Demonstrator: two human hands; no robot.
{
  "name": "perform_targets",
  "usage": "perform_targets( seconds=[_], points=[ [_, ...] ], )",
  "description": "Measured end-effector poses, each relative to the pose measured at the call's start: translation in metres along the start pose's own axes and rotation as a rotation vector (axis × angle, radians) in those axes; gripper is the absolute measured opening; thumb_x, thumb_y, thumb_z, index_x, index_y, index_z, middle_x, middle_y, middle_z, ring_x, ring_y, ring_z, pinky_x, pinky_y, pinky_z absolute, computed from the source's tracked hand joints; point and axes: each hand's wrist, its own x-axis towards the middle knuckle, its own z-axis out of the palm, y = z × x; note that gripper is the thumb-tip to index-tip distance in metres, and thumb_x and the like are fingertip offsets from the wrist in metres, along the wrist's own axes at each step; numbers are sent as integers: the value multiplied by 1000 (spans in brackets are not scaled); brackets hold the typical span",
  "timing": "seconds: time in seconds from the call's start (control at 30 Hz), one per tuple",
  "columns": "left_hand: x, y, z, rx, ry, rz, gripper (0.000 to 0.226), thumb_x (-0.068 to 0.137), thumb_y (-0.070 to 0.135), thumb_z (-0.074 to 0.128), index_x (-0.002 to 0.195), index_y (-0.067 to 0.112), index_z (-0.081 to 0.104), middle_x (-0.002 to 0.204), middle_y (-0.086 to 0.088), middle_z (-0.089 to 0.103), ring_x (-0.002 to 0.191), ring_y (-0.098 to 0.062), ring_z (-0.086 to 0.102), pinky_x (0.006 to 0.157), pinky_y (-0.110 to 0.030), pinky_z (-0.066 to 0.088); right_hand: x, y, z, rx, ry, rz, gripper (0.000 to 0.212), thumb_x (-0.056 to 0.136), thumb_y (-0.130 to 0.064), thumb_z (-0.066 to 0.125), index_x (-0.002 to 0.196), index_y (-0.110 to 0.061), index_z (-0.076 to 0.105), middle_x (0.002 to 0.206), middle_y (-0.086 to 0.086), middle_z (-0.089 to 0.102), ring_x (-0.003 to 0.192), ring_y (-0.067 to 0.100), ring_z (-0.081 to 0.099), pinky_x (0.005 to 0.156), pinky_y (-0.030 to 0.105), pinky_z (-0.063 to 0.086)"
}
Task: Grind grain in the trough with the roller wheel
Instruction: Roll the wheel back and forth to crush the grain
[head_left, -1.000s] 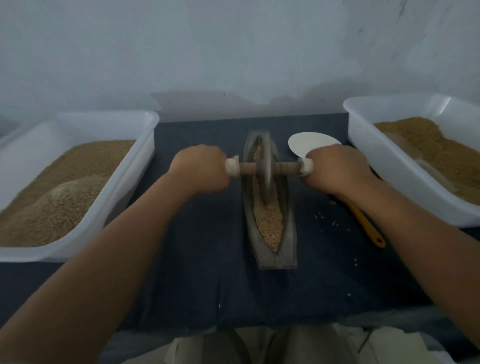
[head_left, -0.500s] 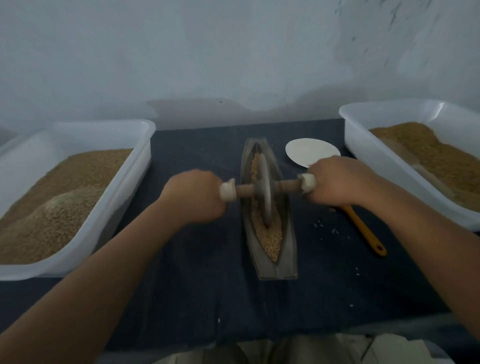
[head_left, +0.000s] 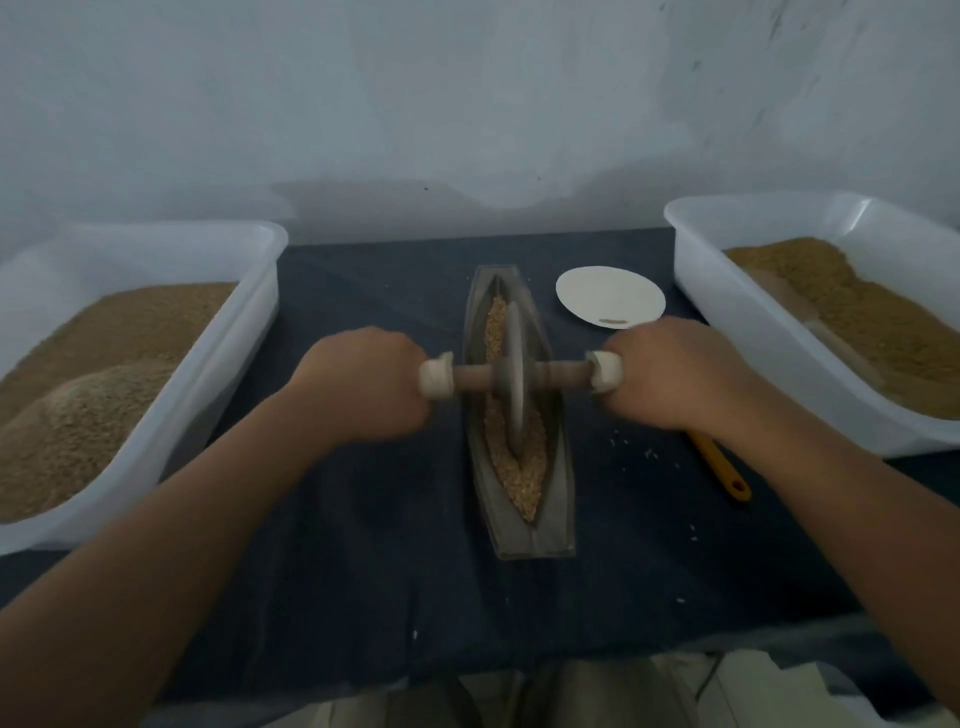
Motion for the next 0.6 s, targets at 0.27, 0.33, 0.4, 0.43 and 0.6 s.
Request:
perform_targets(
  seconds=[0.27, 0.33, 0.4, 0.43, 0.6],
  points=[
    [52, 5, -18, 11, 49, -100, 35, 83, 56, 57, 70, 23, 60, 75, 4, 63, 69, -23, 62, 64, -34, 50, 50, -14, -1, -7, 175, 78, 24, 79, -37, 60, 64, -23, 47, 61, -7, 48, 56, 14, 46, 54, 30, 42],
    [23, 4, -12, -31, -50, -62, 27, 78, 49, 58, 70, 23, 61, 73, 6, 64, 68, -20, 62, 61, -32, 48, 29, -12, -9, -23, 77, 20, 24, 77, -44, 60, 66, -25, 52, 61, -7, 53, 58, 14, 53, 53, 31, 47],
    [-11, 1, -6, -73, -123, -31, 24, 71, 47, 58, 68, 24, 61, 67, 8, 63, 63, -13, 62, 55, -28, 43, 3, -9, -17, -53, -69, -33, 27, 70, -55, 57, 61, -29, 57, 54, -9, 56, 51, 8, 55, 46, 26, 38],
    [-26, 1, -5, -83, -130, -25, 24, 69, 49, 57, 67, 25, 61, 64, 9, 62, 60, -10, 60, 52, -26, 41, -8, -8, -20, -53, -125, -44, 30, 65, -59, 54, 60, -29, 59, 52, -9, 57, 48, 6, 55, 44, 25, 36],
    [-19, 17, -11, 13, -25, -83, 24, 76, 49, 56, 69, 26, 59, 66, 9, 61, 59, -13, 58, 54, -28, 43, -2, -12, -13, -35, -132, 39, 30, 73, -60, 54, 67, -31, 60, 64, -9, 61, 59, 9, 57, 50, 28, 40]
  ],
)
